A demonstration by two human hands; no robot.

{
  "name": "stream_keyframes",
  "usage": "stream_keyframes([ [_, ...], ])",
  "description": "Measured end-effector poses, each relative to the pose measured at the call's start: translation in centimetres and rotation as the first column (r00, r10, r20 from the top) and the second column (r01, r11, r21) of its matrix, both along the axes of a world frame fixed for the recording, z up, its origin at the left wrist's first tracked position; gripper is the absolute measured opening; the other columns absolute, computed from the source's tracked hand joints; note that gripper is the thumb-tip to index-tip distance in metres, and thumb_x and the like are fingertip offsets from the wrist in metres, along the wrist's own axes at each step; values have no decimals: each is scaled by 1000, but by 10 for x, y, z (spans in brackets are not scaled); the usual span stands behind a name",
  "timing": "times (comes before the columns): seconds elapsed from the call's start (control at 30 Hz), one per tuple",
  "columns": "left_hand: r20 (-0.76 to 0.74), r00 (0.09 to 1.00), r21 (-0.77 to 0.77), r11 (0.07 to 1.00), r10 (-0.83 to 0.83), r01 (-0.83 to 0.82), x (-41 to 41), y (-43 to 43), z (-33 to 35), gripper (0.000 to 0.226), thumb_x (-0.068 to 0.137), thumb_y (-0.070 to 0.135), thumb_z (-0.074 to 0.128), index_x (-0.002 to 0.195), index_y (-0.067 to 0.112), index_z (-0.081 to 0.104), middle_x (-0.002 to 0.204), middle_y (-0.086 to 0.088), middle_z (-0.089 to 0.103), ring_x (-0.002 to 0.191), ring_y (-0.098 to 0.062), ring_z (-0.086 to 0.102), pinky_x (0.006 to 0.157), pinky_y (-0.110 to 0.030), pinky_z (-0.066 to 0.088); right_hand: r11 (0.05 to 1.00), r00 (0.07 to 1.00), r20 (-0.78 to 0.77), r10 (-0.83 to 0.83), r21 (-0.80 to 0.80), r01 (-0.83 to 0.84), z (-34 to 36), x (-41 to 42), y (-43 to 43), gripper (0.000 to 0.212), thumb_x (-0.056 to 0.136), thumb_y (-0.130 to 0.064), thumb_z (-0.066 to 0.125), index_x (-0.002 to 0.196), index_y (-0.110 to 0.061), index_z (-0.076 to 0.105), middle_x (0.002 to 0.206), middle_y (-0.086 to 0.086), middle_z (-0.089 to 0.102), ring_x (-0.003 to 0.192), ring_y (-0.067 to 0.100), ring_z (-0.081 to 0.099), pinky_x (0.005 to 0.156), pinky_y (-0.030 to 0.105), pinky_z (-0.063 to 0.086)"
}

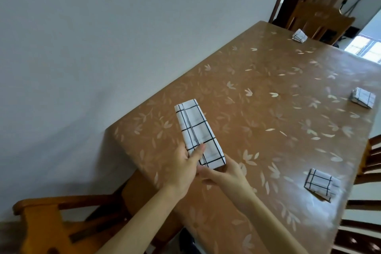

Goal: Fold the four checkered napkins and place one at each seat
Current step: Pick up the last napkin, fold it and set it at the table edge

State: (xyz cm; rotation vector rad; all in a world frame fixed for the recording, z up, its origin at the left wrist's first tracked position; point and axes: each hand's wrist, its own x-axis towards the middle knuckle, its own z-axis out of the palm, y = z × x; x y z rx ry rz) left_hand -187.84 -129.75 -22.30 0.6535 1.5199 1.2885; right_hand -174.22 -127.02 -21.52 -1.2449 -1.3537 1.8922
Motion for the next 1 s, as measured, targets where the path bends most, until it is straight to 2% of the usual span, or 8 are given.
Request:
stream_keyframes([
  [0.13,90,996,-7,1000,6,-5,-16,13,2,24,97,15,66,117,27,66,110,0,78,104,-20,75,94,-51,58,998,998,17,-55,-22,56,-5,-17,9,42,78,4,80,115,-5,62,87,14,77,71,23,74,64,28,59],
  [0.23,135,990,-12,999,41,-40,-33,24,4,30,91,0,70,99,28,67,90,7,81,87,-13,78,80,-38,63,1000,995,95,6,22,-8,-8,-19,9,47,74,-1,84,114,-14,63,87,11,77,74,20,74,65,26,58],
  [0.33,125,990,-22,997,-70,74,-50,31,7,35,88,-9,69,93,25,68,83,8,80,84,-12,77,73,-27,60,990,986,96,136,33,-140,-5,-10,11,48,77,-22,87,119,-26,64,99,1,78,88,16,74,76,27,57],
  [0.4,122,977,-25,983,-175,180,-57,33,4,33,88,-9,69,100,22,70,93,3,81,92,-15,76,81,-30,60,986,982,114,153,54,-160,-1,-3,24,41,85,-48,73,121,-29,66,109,-3,77,98,14,73,86,32,57],
  [0.47,128,950,-28,957,-283,289,-58,33,3,36,87,-6,71,116,16,68,110,-5,78,106,-21,74,92,-36,58,992,982,166,95,72,-108,4,1,43,38,93,-57,59,117,-30,70,107,0,77,98,22,73,90,41,58],
  [0.77,156,899,-64,905,-408,422,-63,37,7,45,90,-2,70,128,19,61,114,0,76,106,-13,73,81,-26,60,981,961,255,109,130,-145,3,0,75,18,93,-31,69,90,-16,79,91,5,78,79,15,72,71,28,54],
  [0.87,22,929,-109,923,-369,369,-65,36,7,27,96,16,67,122,23,66,114,3,75,103,-10,74,83,-31,62,992,980,198,33,110,-55,-1,5,75,13,93,-22,70,94,-12,77,91,8,79,83,23,76,71,35,59],
  [1.0,-107,917,-137,919,-385,370,-68,36,2,16,97,17,66,113,14,70,101,2,79,93,-16,76,84,-33,62,998,989,148,7,57,-15,-8,10,70,22,92,-11,70,113,-18,71,96,14,78,88,31,76,76,46,61],
])
